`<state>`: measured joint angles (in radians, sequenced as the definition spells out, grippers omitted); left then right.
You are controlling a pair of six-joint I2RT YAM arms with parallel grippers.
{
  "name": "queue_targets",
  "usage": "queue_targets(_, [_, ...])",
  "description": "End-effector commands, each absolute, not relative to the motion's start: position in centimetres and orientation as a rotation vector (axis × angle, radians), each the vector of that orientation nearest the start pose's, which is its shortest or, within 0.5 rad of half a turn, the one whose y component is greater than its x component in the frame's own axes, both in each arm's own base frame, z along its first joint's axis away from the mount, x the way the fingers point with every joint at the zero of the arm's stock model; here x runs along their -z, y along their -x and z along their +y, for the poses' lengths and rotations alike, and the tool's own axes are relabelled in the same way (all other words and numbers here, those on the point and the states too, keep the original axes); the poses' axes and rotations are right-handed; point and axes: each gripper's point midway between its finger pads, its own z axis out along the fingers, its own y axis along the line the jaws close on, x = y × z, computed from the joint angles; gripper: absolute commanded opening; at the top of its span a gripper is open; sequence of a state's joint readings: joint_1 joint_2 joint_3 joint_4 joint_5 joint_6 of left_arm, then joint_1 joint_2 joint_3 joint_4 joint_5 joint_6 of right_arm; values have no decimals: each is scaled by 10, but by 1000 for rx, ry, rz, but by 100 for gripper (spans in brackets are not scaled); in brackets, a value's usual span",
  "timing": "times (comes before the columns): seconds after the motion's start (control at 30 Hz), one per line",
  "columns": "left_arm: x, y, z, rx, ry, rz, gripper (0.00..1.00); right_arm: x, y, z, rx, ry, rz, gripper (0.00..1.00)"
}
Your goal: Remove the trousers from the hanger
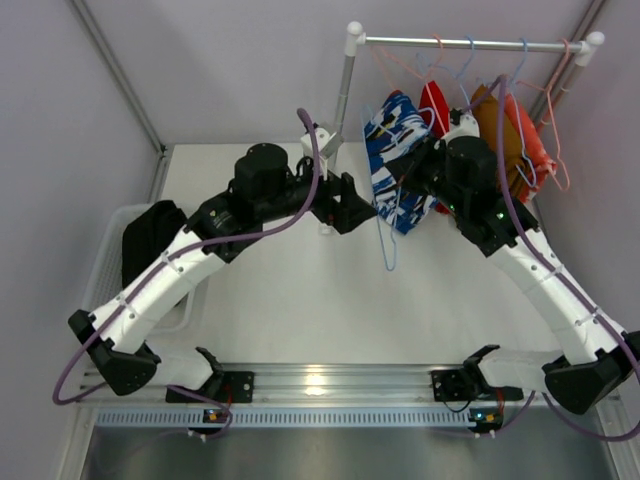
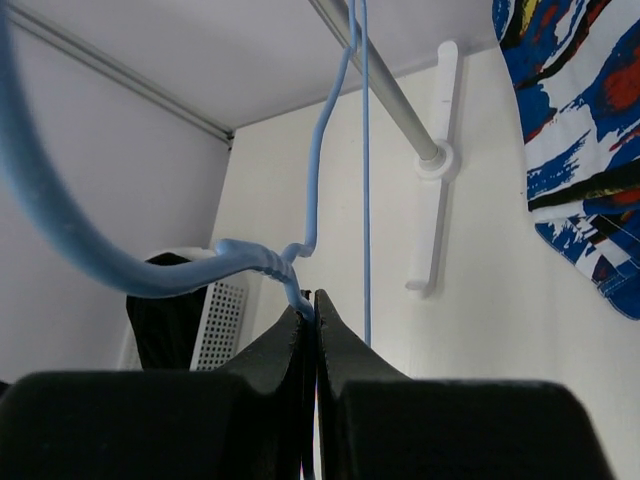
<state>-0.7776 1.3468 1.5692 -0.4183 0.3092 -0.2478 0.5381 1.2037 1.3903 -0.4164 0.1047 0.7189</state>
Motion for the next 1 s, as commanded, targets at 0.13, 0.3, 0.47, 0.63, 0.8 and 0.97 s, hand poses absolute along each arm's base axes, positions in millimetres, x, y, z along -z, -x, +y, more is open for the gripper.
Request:
queue_targets(0.13, [-421,-247,-380,1008,-546,1697,78,-416,-336,212,-800,-272,1764,0])
queue_targets(0.3, [-411,-252,-397,915,-505,1727,74,-419,-333,214,-801,-271,1758,0])
queue_targets(0.47, [-402,-261,-403,889,-456,1763,66,-421,-331,213,-808,-272,1752,0])
queue_targets(0.63, [-398,-269,-400,844,-422,1773,58,-422,-328,211,-805,-265,1746,0])
queue_targets(0.8, [-395,-261,-407,911,-451,1778,39,-422,-326,214,-828,-264,1746,0])
queue_targets(0.97, [-397,-244,-417,1038,-487,1782,17,-425,-326,215,-841,-259,1736,0])
